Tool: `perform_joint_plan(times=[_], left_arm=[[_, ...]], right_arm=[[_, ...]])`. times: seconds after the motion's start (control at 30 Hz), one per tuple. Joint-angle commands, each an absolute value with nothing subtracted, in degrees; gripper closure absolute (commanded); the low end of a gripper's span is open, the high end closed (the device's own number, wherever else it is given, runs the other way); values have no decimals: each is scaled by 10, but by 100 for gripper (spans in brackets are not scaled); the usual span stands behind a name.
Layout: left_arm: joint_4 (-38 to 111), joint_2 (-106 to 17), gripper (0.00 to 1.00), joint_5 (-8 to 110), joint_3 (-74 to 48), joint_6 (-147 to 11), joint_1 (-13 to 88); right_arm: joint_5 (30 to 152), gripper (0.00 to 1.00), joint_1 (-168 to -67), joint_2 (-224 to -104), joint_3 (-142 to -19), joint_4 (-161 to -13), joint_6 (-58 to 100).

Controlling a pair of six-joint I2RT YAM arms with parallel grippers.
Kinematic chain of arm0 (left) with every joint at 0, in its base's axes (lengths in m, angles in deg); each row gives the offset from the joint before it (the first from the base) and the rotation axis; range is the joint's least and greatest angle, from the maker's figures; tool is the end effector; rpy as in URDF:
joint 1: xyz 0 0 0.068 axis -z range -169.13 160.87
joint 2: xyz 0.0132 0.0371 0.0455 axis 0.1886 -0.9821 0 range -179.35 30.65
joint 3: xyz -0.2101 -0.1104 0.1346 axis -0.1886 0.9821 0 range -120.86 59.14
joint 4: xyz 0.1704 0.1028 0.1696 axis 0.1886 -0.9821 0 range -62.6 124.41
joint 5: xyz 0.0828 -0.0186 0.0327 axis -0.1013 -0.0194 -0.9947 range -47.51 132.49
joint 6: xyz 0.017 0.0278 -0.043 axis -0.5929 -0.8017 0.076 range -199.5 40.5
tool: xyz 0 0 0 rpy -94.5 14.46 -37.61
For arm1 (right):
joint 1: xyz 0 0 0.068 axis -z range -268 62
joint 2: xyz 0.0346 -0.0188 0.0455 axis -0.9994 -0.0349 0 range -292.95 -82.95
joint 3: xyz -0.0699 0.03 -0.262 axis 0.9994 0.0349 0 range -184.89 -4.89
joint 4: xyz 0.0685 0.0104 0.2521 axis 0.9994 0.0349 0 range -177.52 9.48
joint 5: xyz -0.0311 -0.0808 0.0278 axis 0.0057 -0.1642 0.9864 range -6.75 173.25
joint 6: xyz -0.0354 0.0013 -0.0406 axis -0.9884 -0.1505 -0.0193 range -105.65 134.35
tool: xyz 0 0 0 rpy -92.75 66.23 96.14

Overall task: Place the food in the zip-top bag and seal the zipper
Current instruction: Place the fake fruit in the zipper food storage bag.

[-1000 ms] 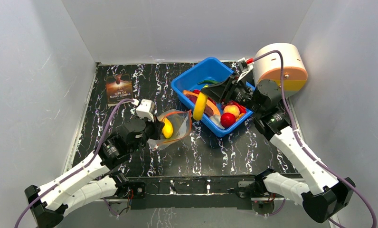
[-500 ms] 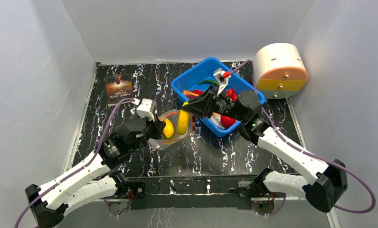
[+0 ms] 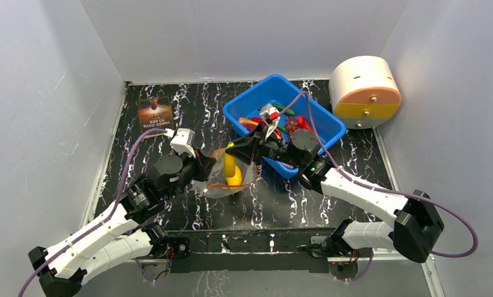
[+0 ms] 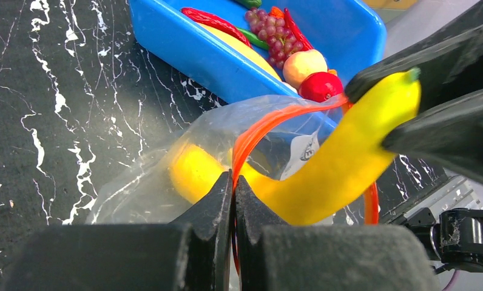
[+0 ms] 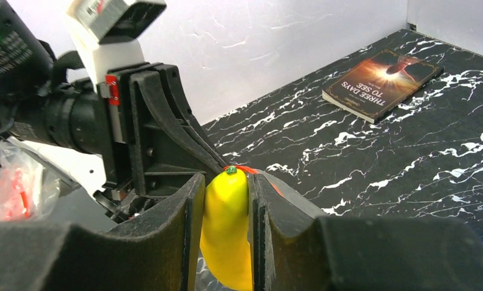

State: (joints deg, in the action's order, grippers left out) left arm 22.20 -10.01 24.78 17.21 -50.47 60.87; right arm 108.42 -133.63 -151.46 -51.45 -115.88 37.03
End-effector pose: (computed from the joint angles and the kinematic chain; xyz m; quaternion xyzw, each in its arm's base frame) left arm 0.1172 -0.1226 0.3305 0.0423 0.7672 -0.3086 0.5607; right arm 0.1839 0.2097 0.3351 -0.2886 0.6051 0.5287 0.5206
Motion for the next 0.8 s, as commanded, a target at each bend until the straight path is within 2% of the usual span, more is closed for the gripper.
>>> perform_joint_plan(times=[0.0, 0.33, 0.63, 0.77], left_arm=[[238, -95, 100, 249, 157, -495, 605], [243, -94, 100, 247, 158, -496, 605], [232, -84, 100, 241, 159, -498, 605], [231, -83, 100, 239, 160, -499, 606]], right_arm=[[1051, 74, -1358, -1534, -518, -1212, 333], [974, 72, -1434, -1586, -487, -1280, 275], [954, 70, -1448, -1610, -456, -1313, 269], [954, 64, -1448, -1619, -458, -1292, 272]])
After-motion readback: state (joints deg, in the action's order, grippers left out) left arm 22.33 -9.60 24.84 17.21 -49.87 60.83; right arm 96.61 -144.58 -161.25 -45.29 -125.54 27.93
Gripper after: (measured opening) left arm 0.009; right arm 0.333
